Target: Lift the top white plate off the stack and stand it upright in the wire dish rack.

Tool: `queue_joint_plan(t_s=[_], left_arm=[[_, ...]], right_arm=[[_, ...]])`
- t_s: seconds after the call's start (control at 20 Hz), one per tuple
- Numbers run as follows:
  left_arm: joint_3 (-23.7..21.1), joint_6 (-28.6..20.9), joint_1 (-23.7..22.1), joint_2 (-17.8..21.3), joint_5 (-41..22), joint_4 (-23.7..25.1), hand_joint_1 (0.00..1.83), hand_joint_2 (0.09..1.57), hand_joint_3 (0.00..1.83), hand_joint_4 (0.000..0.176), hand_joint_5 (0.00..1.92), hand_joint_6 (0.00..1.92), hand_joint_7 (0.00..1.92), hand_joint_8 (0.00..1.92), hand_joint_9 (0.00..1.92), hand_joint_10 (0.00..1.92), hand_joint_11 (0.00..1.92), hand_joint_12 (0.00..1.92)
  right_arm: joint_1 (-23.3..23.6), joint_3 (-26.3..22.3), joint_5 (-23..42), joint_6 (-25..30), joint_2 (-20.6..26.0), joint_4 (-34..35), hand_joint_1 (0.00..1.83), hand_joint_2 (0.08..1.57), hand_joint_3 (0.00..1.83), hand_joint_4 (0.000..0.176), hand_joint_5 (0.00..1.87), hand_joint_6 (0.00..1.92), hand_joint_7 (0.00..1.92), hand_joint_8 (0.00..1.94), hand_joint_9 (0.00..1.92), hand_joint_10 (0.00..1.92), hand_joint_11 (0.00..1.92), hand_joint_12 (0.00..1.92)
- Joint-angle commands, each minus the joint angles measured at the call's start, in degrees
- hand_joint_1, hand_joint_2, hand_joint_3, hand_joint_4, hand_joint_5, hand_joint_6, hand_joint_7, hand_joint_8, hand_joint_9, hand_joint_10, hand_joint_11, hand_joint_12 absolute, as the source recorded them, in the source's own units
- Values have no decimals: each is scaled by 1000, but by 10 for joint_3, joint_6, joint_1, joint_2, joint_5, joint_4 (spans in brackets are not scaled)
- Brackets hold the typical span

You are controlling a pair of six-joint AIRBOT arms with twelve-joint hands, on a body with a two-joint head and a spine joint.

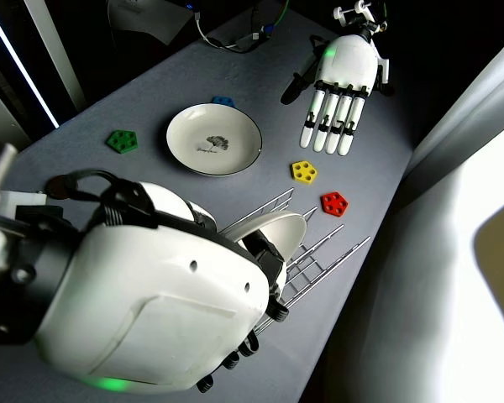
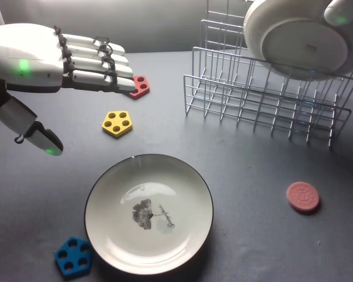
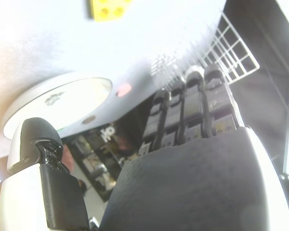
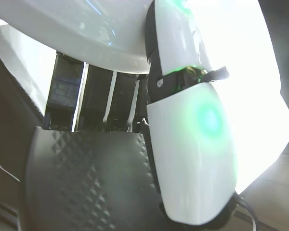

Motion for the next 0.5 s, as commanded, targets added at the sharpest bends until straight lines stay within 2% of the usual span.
queue_joint_plan(t_s=[0.0,0.2,0.25,0.45], left_arm=[[0,1,-14,-1,-24,-52,410,935,0,0,0,0,1,0,8,2,14,26],[0,1,-14,-4,-23,-51,411,934,0,0,0,0,25,8,27,9,31,40],[0,1,-14,-5,-23,-51,401,935,0,0,0,0,6,0,13,2,12,36],[-1,1,-15,-8,-23,-52,402,942,2,0,0,0,10,4,12,4,15,43]], right_arm=[[2,4,63,6,6,19,1495,1058,0,0,930,997,1063,656,1076,773,1014,1320],[-8,16,63,-14,1,49,1495,1060,0,0,935,1013,1071,636,1065,774,1002,1329],[-11,17,63,-16,1,54,1493,1072,0,0,914,1048,1036,705,1018,846,987,1351],[-18,19,63,-20,0,65,1492,1076,0,0,918,1056,1015,737,1005,859,977,1361]])
